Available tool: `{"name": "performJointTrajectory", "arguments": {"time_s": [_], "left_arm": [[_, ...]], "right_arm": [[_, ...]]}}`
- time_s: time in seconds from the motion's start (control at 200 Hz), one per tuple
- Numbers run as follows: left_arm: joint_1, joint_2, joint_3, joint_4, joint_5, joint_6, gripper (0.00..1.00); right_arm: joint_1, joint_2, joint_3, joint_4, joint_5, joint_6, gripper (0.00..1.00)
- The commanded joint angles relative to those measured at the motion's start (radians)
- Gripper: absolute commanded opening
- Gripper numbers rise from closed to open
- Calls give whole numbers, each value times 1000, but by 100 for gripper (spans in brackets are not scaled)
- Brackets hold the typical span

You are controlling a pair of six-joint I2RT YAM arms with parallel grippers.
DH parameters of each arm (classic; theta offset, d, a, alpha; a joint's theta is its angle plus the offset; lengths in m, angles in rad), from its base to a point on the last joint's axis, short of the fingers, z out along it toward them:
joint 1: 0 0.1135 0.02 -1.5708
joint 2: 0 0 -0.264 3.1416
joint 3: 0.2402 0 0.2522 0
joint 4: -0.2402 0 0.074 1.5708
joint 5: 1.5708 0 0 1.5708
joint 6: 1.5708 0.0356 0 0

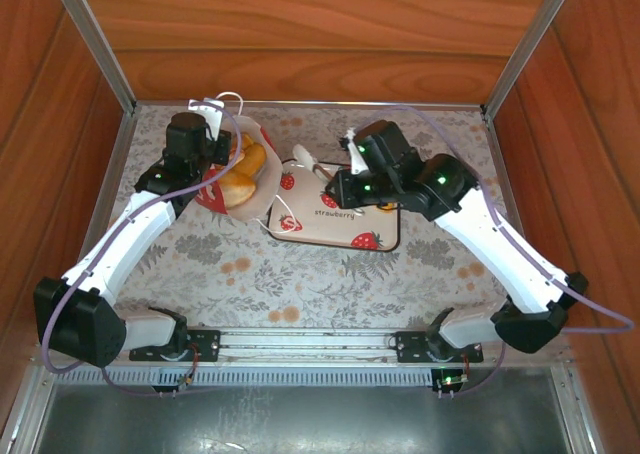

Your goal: Take the fake bread out of the paper bag

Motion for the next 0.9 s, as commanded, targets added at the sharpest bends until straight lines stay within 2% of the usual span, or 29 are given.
{"name": "performJointTrajectory", "arguments": {"time_s": [0.0,0.235,0.5,0.65,0.895], "left_arm": [[-14,11,20,39,15,-19,0],[-35,18,25,42,-10,-8,0],[-63,23,26,50,-34,-13,0],[-78,24,25,49,-45,-20,0],[-83,15,19,57,-48,-27,0]], "right_arm": [[42,69,63,87,-48,-33,25],[61,229,163,112,-99,-21,32],[61,343,186,160,-73,23,40],[54,379,195,155,-35,56,42],[9,378,119,232,-62,125,42]]}}
